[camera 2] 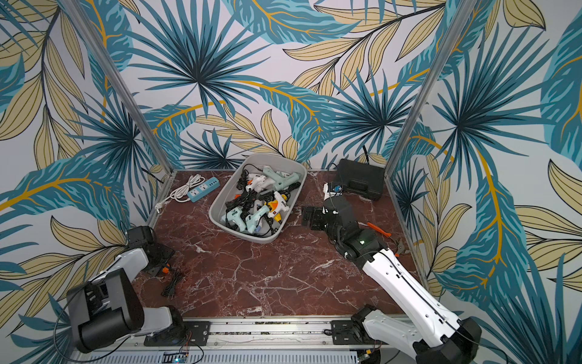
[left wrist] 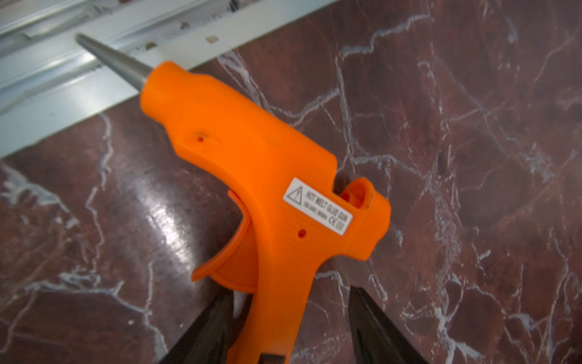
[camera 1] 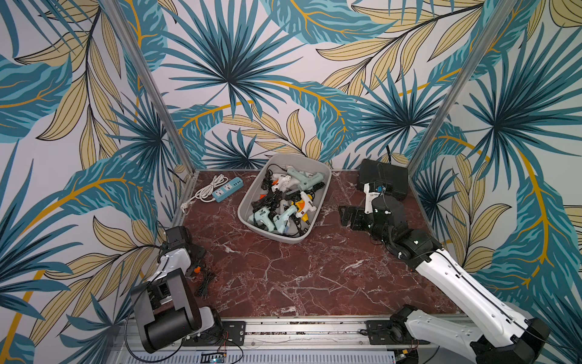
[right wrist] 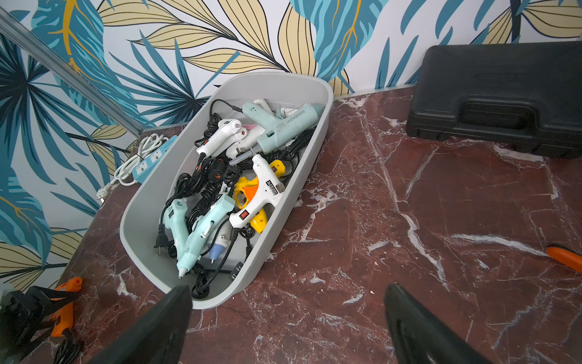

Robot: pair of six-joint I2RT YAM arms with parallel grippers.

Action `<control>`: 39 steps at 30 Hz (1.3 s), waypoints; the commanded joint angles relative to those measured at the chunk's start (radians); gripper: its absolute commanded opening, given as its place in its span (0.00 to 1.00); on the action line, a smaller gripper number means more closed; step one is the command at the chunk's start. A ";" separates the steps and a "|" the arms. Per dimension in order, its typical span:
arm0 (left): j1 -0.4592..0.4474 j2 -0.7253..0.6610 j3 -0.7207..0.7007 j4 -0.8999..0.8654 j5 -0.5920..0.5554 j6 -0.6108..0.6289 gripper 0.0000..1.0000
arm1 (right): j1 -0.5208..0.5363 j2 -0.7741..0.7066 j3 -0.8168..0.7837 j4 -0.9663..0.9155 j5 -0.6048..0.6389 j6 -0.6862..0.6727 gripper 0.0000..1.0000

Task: Put the hot melt glue gun into the storage box
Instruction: Pick up the hot melt adhesive gun from the center of the board.

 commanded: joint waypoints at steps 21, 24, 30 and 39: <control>-0.020 -0.171 0.038 -0.081 0.086 0.109 0.00 | 0.000 -0.038 -0.025 0.018 0.050 0.020 1.00; -0.043 -0.218 0.073 -0.122 0.081 0.131 0.00 | 0.000 -0.045 -0.031 0.022 0.056 0.025 1.00; -0.096 -0.268 0.150 -0.181 0.119 0.174 0.00 | 0.000 -0.062 -0.042 0.029 0.065 0.034 0.99; -0.180 -0.271 0.334 -0.290 0.180 0.235 0.00 | 0.000 -0.090 -0.077 0.036 0.096 0.044 0.99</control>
